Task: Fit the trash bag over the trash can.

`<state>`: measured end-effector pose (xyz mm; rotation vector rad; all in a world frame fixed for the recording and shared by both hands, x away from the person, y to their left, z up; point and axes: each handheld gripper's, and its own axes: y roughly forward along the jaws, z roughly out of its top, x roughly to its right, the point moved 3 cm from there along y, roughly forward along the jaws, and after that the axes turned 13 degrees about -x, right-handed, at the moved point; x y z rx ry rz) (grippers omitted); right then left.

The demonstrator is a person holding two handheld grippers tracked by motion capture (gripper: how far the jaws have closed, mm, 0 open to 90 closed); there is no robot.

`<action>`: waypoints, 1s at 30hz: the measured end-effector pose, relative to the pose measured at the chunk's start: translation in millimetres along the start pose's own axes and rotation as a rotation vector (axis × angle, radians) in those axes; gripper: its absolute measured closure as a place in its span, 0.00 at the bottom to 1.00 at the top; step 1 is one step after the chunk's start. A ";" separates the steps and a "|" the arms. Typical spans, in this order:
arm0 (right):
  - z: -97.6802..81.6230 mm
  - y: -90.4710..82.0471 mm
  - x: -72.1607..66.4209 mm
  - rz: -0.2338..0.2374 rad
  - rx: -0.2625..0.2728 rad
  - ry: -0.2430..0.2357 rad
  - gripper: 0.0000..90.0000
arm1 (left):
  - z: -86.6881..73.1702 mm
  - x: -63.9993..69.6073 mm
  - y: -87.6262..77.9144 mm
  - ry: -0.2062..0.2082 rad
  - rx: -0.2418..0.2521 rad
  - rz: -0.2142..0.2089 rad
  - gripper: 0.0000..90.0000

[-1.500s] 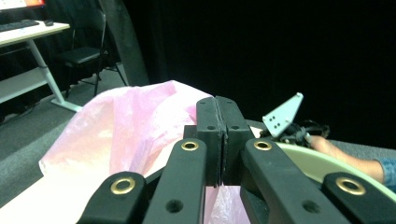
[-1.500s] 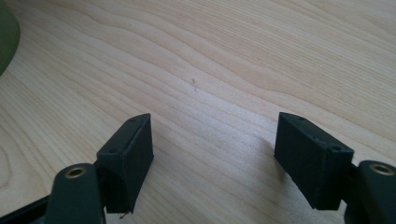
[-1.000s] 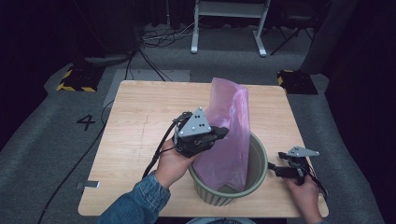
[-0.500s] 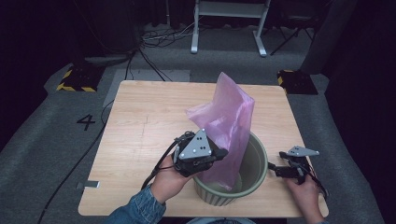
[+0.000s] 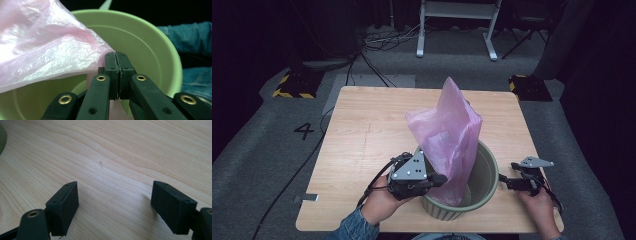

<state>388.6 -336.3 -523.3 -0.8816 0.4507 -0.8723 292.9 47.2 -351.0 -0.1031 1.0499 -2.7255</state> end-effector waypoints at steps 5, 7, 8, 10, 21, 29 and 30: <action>1.3 -2.7 0.4 0.005 -0.016 -0.003 0.37 | -2.3 1.7 5.3 -0.005 -0.023 -0.027 0.97; 2.0 -3.6 1.1 0.009 -0.028 0.002 0.38 | -2.8 1.8 5.8 -0.006 -0.024 -0.027 0.97; 2.4 -4.2 1.6 0.015 -0.032 0.006 0.39 | -3.4 2.1 6.5 -0.009 -0.022 -0.030 0.97; 4.1 -5.4 3.1 0.044 -0.041 0.024 0.40 | -4.3 2.9 7.7 -0.011 -0.015 -0.029 0.97; 28.6 -45.6 1.8 0.126 0.068 0.016 0.41 | -8.1 6.8 7.6 -0.009 0.003 -0.012 0.96; 53.2 -83.5 -5.2 0.168 0.161 -0.033 0.39 | -12.2 11.1 5.2 -0.012 0.017 -0.035 0.96; 55.8 -87.2 -6.3 0.178 0.174 -0.039 0.39 | -12.5 10.5 4.9 -0.014 0.016 -0.040 0.96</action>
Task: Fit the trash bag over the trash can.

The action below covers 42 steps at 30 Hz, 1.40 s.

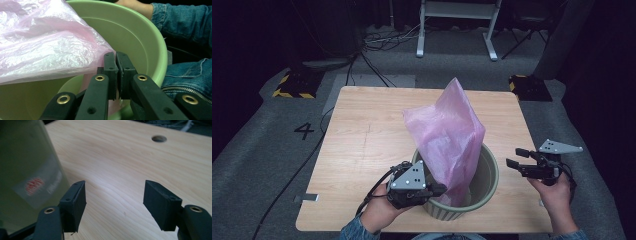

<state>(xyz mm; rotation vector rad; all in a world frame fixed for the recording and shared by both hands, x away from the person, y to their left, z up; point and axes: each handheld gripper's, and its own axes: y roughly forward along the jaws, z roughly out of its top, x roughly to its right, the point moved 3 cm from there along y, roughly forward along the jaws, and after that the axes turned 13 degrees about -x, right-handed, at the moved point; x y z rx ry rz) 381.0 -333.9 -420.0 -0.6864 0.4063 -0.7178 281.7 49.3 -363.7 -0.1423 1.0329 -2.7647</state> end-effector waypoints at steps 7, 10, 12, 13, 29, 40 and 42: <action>25.5 -20.3 -8.5 0.075 0.061 -0.111 0.39 | -1.4 -3.5 -1.0 -0.012 0.003 -0.017 0.96; 31.7 -23.6 -10.8 0.088 0.075 -0.158 0.39 | -1.7 -3.8 -1.0 -0.018 0.006 -0.021 0.96; 38.1 -25.6 -12.4 0.102 0.082 -0.193 0.39 | -1.7 -4.0 -0.8 -0.022 0.008 -0.025 0.96; 41.6 -26.1 -12.7 0.113 0.082 -0.200 0.39 | -1.8 -4.2 -0.8 -0.023 0.009 -0.025 0.96; 103.8 -30.1 -45.3 0.253 0.107 -0.232 0.36 | -0.1 -4.3 1.1 -0.023 0.001 -0.014 0.94; 147.8 -13.6 -65.0 0.282 0.099 -0.228 0.28 | 1.3 -3.9 2.7 -0.021 -0.005 -0.011 0.94; 151.0 -12.1 -65.7 0.291 0.093 -0.228 0.26 | 1.2 -3.7 2.7 -0.022 -0.004 -0.010 0.94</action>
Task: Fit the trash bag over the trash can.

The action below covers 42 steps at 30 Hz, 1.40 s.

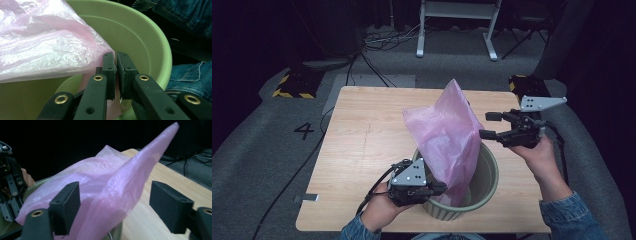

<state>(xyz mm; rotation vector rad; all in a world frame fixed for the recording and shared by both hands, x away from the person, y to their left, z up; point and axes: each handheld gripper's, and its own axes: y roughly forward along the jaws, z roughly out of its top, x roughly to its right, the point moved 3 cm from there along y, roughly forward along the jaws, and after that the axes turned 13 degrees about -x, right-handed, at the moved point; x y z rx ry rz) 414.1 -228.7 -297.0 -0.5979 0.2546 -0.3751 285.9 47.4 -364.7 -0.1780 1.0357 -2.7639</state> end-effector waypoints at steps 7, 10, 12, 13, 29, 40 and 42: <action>20.8 14.7 -1.8 -0.010 -0.026 -0.005 0.30 | 0.0 0.6 0.0 0.000 -0.001 0.002 0.94; 24.1 23.7 -0.4 0.031 -0.094 0.036 0.61 | -0.2 0.9 0.0 0.000 0.003 -0.006 0.94; 22.9 25.9 0.3 0.047 -0.119 0.051 0.77 | -0.5 1.5 -0.7 0.002 0.006 -0.003 0.94; 22.9 25.9 0.3 0.047 -0.119 0.051 0.77 | -0.5 1.5 -0.7 0.002 0.006 -0.003 0.94; 8.1 5.5 -48.7 0.109 -0.076 -0.146 0.98 | 2.4 -7.8 -29.4 0.001 0.125 0.077 0.59; -10.3 4.1 -90.2 0.180 -0.099 -0.248 0.97 | 16.4 -14.5 -39.3 0.012 0.140 0.114 0.56; -13.8 5.0 -97.7 0.189 -0.107 -0.270 0.97 | 19.6 -15.0 -40.2 0.019 0.140 0.122 0.56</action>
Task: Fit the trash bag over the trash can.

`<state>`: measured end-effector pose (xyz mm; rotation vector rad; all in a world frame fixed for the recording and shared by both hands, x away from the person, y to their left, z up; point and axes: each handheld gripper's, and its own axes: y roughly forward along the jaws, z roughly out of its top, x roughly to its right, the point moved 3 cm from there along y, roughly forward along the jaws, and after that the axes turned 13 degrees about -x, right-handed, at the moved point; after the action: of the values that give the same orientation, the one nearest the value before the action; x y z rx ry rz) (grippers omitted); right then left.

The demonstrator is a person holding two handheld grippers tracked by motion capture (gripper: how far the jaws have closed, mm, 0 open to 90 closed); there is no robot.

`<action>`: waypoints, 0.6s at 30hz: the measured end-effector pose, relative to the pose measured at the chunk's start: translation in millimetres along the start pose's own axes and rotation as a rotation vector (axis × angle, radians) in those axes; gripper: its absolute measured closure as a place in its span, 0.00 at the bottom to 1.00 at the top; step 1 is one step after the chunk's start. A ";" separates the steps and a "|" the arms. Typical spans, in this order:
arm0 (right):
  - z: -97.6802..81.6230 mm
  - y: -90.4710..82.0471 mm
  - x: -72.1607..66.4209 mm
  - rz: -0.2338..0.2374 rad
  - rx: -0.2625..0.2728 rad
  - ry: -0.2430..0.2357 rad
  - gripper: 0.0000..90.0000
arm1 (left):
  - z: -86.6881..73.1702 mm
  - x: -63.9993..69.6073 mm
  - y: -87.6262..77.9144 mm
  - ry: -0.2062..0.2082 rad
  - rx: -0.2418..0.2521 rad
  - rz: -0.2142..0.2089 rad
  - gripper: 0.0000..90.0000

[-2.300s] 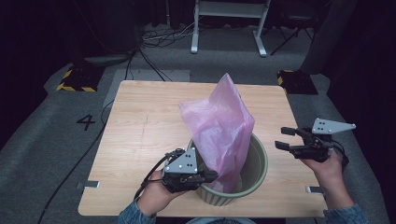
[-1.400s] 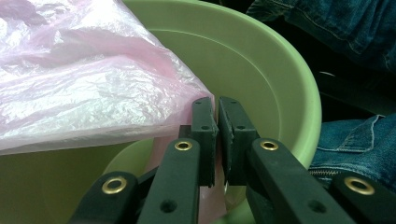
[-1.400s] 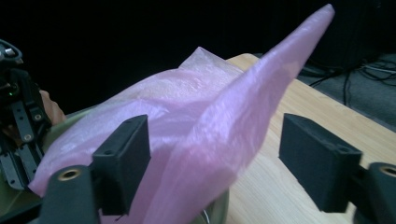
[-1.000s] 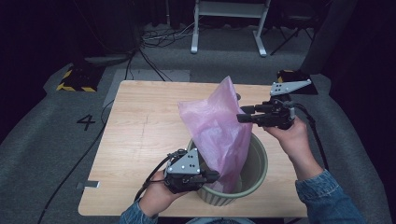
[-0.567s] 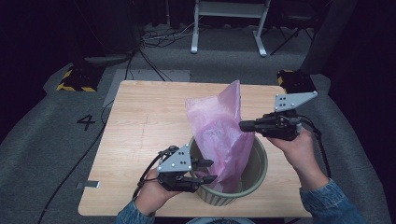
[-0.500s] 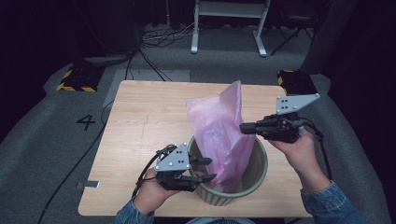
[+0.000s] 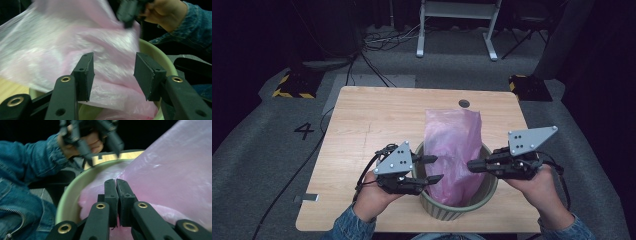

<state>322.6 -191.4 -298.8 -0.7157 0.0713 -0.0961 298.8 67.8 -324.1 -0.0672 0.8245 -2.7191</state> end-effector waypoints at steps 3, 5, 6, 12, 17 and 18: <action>-1.9 2.4 -7.1 0.010 -0.008 -0.015 0.96 | 4.6 -1.8 -0.1 -0.001 0.005 0.005 0.55; -4.9 6.8 -14.3 0.022 -0.025 -0.026 0.96 | 10.9 -1.9 0.7 0.006 0.015 -0.001 0.55; -5.7 8.9 -15.6 0.025 -0.034 -0.028 0.96 | 13.8 -1.0 1.3 0.013 0.017 -0.004 0.55; -5.9 22.9 -19.4 0.020 -0.097 -0.046 0.95 | 34.6 8.2 11.2 0.059 0.021 -0.021 0.53; -4.7 30.1 -22.8 0.017 -0.126 -0.058 0.95 | 45.1 9.1 22.3 0.057 0.005 0.000 0.56; -4.5 32.3 -23.8 0.016 -0.138 -0.059 0.95 | 48.1 7.7 26.1 0.042 0.004 -0.011 0.61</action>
<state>300.5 -167.4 -322.7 -0.8552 0.0271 -0.0548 304.7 19.1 -298.7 -0.0141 0.8330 -2.7412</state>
